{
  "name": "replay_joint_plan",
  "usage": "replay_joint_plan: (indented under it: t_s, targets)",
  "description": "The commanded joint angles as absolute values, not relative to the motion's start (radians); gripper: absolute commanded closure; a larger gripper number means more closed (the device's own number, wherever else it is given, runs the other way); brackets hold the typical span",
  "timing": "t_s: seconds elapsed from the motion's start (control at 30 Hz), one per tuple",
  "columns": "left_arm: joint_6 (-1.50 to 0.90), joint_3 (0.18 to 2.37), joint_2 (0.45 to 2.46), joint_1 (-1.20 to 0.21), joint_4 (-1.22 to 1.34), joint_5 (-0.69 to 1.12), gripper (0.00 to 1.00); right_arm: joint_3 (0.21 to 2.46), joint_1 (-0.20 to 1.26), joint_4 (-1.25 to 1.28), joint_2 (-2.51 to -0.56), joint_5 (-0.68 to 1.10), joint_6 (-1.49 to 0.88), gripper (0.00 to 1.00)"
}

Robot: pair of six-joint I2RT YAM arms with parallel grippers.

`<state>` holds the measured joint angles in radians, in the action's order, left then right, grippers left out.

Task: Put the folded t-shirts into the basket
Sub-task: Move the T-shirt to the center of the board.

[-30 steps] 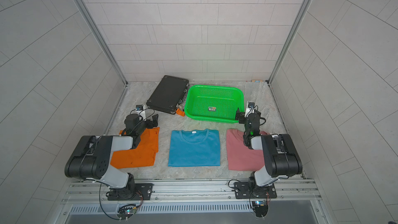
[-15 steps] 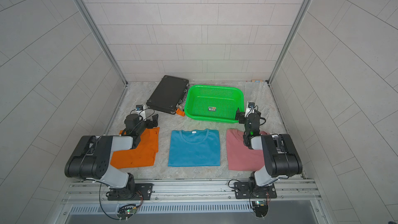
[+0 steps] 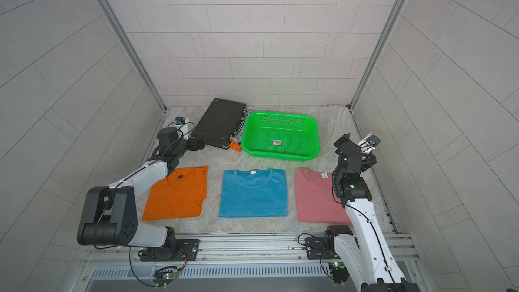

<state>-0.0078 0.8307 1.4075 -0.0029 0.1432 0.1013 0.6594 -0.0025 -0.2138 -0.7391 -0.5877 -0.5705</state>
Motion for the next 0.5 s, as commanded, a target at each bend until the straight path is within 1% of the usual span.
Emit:
replay_joint_plan:
  t_s: [0.0, 0.1, 0.17, 0.2, 0.3, 0.37, 0.4, 0.47]
  targets:
    - [0.021, 0.986, 1.373, -0.004, -0.295, 0.29, 0.0, 0.671, -0.002, -0.51, -0.671, -0.43, -0.678, 0.0]
    - [0.068, 1.125, 1.397, -0.007, -0.62, 0.483, 0.0, 0.72, 0.024, -0.606, -0.699, -0.233, -0.672, 0.0]
    - [0.101, 1.162, 1.425, -0.009, -0.775, 0.615, 0.0, 0.755, 0.064, -0.674, -0.758, -0.117, -0.624, 0.0]
    - [0.097, 1.164, 1.432, -0.009, -0.826, 0.651, 0.0, 0.769, 0.084, -0.702, -0.801, -0.058, -0.6, 0.01]
    - [0.11, 1.101, 1.414, -0.009, -0.866, 0.712, 0.0, 0.783, 0.2, -0.745, -0.895, 0.078, -0.572, 0.03]
    - [0.121, 1.048, 1.376, -0.009, -0.833, 0.685, 0.0, 0.775, 0.277, -0.744, -0.948, 0.154, -0.595, 0.04]
    - [0.101, 1.021, 1.359, -0.009, -0.803, 0.657, 0.0, 0.769, 0.315, -0.735, -0.979, 0.21, -0.605, 0.06]
    - [0.067, 0.978, 1.338, -0.009, -0.767, 0.664, 0.0, 0.757, 0.383, -0.713, -1.041, 0.3, -0.627, 0.08]
